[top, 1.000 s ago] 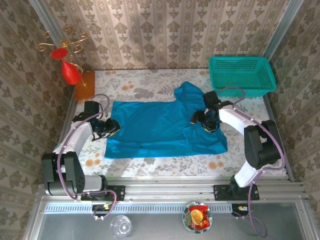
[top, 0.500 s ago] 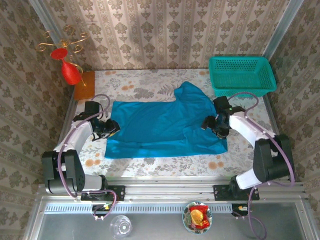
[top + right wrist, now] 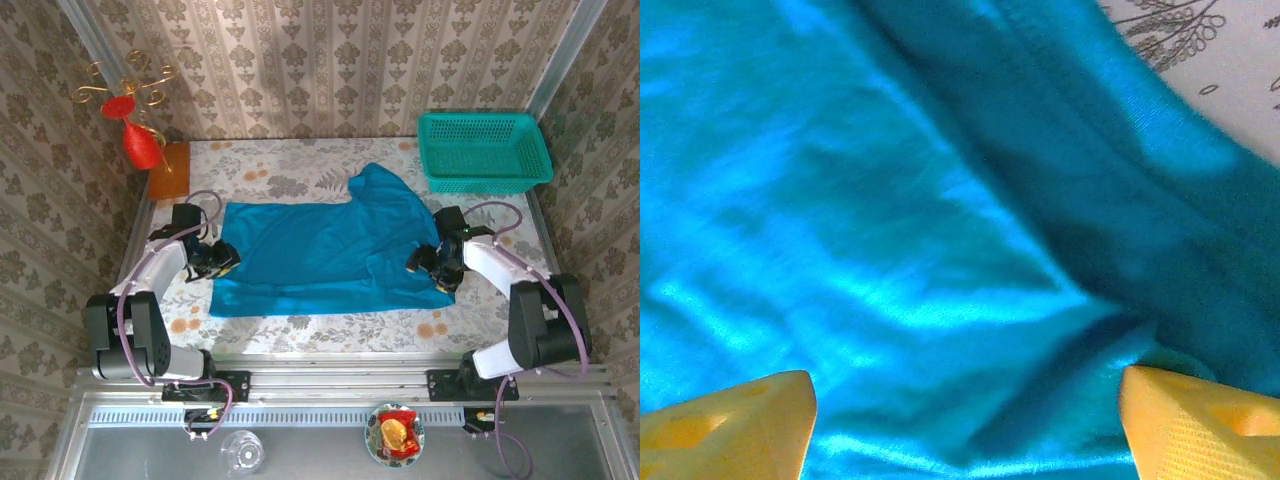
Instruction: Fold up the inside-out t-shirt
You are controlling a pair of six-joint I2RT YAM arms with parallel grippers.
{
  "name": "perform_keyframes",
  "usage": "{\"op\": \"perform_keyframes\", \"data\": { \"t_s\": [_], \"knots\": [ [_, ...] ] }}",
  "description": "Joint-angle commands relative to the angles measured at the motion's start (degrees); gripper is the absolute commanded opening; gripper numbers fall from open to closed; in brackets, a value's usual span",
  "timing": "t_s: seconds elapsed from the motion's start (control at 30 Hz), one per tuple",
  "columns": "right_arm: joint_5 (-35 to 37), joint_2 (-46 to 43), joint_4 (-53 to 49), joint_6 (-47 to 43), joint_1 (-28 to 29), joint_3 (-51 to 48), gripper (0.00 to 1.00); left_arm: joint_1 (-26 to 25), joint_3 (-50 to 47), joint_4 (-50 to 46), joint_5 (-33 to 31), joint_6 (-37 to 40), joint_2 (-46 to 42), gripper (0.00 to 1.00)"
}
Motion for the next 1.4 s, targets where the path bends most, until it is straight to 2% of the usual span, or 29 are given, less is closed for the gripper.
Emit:
{"op": "perform_keyframes", "data": {
  "t_s": [0.0, 0.2, 0.53, 0.63, 0.8, 0.9, 1.03, 1.13, 1.23, 1.37],
  "knots": [
    [1.07, 3.69, 1.80, 0.84, -1.78, -1.54, 0.82, -0.06, -1.26, -0.91, -1.22, 1.05, 0.47, 0.32],
    [3.28, 2.72, -0.93, 0.78, -2.87, -0.52, 0.83, -0.02, -1.53, -1.36, -1.82, 0.87, 0.57, 0.32],
    [-2.61, -8.90, -6.76, 0.62, -2.48, -1.39, 0.83, -0.29, -2.55, -2.87, -2.96, 0.86, -1.26, 0.32],
    [-4.12, -8.40, -5.35, 0.98, -2.50, -3.17, 0.83, -0.31, -3.72, -2.60, -3.41, 0.50, -1.37, 0.31],
    [0.34, -5.61, -2.44, 2.57, -3.47, -4.53, 0.84, -0.40, -5.47, -1.63, -3.81, -0.25, -1.11, 0.31],
    [-2.04, -2.65, 1.70, 5.02, -5.32, -6.82, 0.85, -0.43, -6.19, -1.19, -3.62, -0.51, -0.61, 0.31],
    [0.47, -2.89, -1.19, 8.37, -6.71, -7.44, 0.84, -0.31, -6.84, -1.77, -5.01, -1.43, -1.02, 0.31],
    [1.28, -6.29, -3.34, 8.94, -6.81, -6.19, 0.84, -0.30, -6.98, -1.91, -5.18, -2.21, -1.37, 0.31],
    [-0.40, -10.50, -3.84, 7.95, -6.60, -4.79, 0.83, -0.41, -6.46, -2.51, -5.26, -2.22, -1.47, 0.30],
    [-6.72, -12.86, -0.29, 6.57, -5.10, -3.83, 0.81, -0.76, -5.94, -1.83, -5.06, -2.21, -0.88, 0.27]
  ]
}}
